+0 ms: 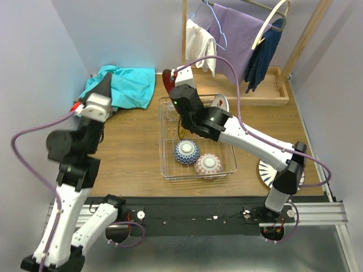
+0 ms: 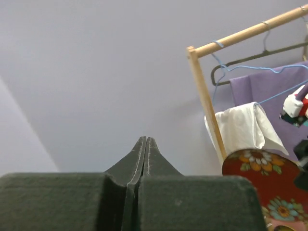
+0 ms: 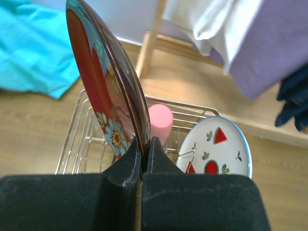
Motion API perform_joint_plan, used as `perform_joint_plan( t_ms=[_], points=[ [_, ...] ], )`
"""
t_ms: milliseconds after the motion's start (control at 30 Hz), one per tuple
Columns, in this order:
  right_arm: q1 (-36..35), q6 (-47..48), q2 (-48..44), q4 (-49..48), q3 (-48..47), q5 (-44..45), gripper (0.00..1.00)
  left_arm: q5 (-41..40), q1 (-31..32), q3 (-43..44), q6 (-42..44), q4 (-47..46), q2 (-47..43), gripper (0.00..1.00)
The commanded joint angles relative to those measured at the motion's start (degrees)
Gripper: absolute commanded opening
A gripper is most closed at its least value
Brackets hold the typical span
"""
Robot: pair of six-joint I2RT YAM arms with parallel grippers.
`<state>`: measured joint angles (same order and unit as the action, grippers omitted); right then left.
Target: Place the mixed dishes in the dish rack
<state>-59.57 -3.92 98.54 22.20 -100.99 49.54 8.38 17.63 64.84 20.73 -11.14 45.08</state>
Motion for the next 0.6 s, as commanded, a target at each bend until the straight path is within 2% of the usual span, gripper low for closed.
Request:
perform_joint_plan(
  t_ms=[0,167,200,300,333,433,567],
  points=[
    [-0.46,-10.74,2.7,4.77,-8.08,12.69,0.01,-15.42,-0.31,-7.44,-13.07,14.7,-6.84,0.0],
    [-1.6,-20.23,2.71,16.53,-7.82,7.08,0.01,-12.17,-0.31,-11.49,-30.11,31.74,-6.86,0.0],
    [-1.69,-22.42,2.62,18.13,-7.64,6.28,0.01,-11.81,-0.31,-11.75,-34.66,34.05,-5.72,0.0],
    [-1.69,-29.28,2.53,22.71,-7.47,4.43,0.01,-11.37,-0.31,-13.06,-41.1,40.04,-1.32,0.0],
    [-1.78,-32.52,2.62,24.37,-7.29,2.51,0.01,-10.5,-0.31,-16.73,-43.47,40.14,-1.31,0.0],
    [-1.86,-33.87,3.32,24.82,-7.82,2.4,0.01,-5.41,-0.31,-19.22,-42.18,40.49,-0.79,0.0],
    [-1.95,-33.79,4.9,24.65,-9.66,2.23,0.01,0.57,-0.14,-20.63,-42.17,43.12,4.13,0.0]
  ],
)
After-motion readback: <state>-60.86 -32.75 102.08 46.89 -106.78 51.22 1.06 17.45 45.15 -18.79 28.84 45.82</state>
